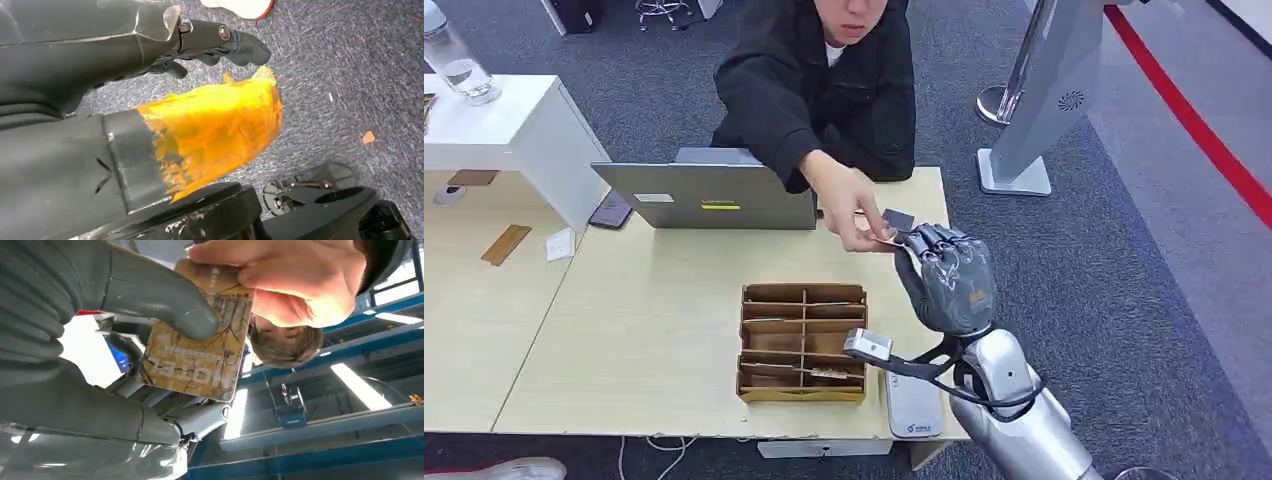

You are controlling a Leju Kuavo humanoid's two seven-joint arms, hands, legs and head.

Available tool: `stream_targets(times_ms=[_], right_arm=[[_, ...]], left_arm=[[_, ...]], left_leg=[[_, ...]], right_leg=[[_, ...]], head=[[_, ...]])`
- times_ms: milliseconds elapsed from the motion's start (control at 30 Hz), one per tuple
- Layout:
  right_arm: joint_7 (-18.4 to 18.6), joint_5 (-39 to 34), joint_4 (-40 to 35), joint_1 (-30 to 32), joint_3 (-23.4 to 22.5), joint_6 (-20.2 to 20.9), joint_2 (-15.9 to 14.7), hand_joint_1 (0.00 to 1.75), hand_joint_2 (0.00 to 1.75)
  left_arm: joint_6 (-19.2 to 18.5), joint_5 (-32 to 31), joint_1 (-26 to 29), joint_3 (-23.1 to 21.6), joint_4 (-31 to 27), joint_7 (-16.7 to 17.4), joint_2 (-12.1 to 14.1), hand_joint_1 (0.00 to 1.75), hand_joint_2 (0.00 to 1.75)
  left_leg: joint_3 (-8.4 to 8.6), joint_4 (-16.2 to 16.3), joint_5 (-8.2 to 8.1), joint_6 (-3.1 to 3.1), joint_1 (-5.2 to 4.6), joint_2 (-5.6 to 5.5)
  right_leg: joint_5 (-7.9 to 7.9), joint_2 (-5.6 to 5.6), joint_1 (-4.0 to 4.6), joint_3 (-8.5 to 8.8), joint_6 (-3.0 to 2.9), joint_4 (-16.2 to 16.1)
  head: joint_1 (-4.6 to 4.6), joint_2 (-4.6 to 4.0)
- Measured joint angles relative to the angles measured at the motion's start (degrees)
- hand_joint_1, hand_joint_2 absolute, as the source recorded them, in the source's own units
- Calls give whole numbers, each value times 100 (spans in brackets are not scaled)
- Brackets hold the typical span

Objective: Pass the card to the sensor for recognition and then transmit it.

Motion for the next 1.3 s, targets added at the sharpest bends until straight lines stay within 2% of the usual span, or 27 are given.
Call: stream_targets(times_ms=[833,867,933,1067,1200,1300], right_arm=[[-28,-235,20,-23,79,19,-2,175,175],[-110,-480,18,-24,79,154,-4,175,175],[-287,-1293,-17,8,85,681,-4,175,175],[-328,-2257,-179,188,88,1280,-33,175,175],[-300,-2782,-240,386,46,1674,-68,175,175],[-291,-2885,-245,494,18,1746,-101,175,175]], left_arm=[[0,2,-1,-2,0,0,20,0,0],[0,13,-1,-2,0,-2,20,0,0],[0,55,0,-2,0,-18,20,0,0],[2,120,6,-2,0,-35,24,0,0],[7,157,7,-2,0,-37,24,0,0],[7,166,7,-2,0,-42,26,0,0]], left_leg=[[0,0,0,0,0,0],[1,0,0,0,0,1],[1,0,0,0,0,0],[0,0,-1,0,0,0],[-1,0,-1,-1,0,-1],[-1,0,-1,-1,0,1]], right_leg=[[0,0,0,0,0,0],[0,1,0,0,0,0],[0,0,0,-1,0,0],[0,-1,0,-2,0,0],[-1,-1,0,-2,0,0],[-1,0,0,-3,0,0]], head=[[0,0],[0,0],[2,0],[0,0],[0,0],[0,0]])
